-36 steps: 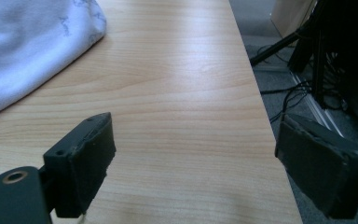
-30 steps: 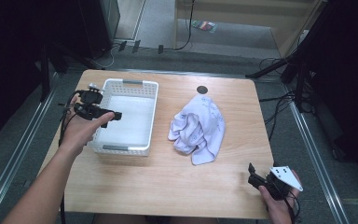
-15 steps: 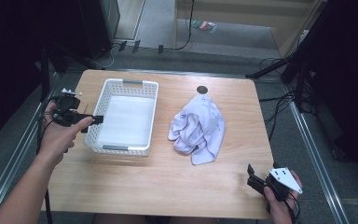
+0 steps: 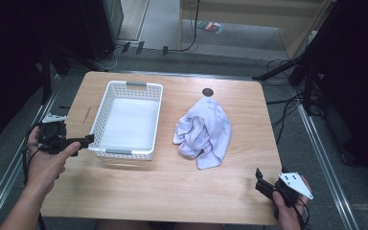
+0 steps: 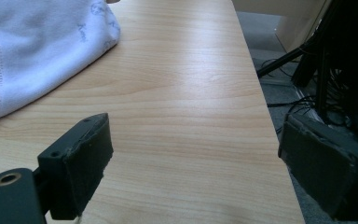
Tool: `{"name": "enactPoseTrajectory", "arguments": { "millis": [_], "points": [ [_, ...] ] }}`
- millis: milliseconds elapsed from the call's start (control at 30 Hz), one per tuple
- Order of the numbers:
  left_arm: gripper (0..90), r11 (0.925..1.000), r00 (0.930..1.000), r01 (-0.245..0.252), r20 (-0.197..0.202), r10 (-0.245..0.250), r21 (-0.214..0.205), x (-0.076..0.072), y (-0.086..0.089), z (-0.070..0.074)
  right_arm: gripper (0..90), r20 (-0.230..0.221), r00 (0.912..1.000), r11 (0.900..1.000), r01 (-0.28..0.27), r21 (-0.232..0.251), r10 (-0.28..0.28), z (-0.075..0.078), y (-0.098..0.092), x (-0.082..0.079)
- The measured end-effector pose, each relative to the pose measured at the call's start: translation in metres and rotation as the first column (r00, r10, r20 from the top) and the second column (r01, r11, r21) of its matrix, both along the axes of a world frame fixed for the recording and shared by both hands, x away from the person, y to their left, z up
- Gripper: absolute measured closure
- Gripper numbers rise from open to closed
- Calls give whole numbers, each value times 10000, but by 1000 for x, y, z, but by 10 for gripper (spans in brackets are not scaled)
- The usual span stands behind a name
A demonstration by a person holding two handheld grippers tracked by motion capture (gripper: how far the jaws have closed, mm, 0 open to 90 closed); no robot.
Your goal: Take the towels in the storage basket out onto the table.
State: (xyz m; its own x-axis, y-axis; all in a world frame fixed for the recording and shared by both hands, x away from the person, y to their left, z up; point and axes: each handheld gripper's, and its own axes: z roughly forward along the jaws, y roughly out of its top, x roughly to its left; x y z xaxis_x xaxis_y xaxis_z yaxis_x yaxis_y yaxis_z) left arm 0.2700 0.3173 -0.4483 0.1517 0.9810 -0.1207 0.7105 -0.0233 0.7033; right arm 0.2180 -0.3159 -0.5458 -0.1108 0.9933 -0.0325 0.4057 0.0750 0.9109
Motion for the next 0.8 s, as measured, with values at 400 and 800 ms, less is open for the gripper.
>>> {"name": "enactPoseTrajectory", "arguments": {
  "millis": [400, 800],
  "points": [
    [0, 9958, 9830, -418, 1747, 556, -819, -49, 17, -37, 124, 66, 10000, 10000, 56, 14, -56, 0, 0, -1],
    [0, 9837, 9690, -267, 2372, 692, -1780, -74, 43, -91, 127, 12, 9999, 9999, 128, -36, -128, 0, 0, 0]
  ]
}}
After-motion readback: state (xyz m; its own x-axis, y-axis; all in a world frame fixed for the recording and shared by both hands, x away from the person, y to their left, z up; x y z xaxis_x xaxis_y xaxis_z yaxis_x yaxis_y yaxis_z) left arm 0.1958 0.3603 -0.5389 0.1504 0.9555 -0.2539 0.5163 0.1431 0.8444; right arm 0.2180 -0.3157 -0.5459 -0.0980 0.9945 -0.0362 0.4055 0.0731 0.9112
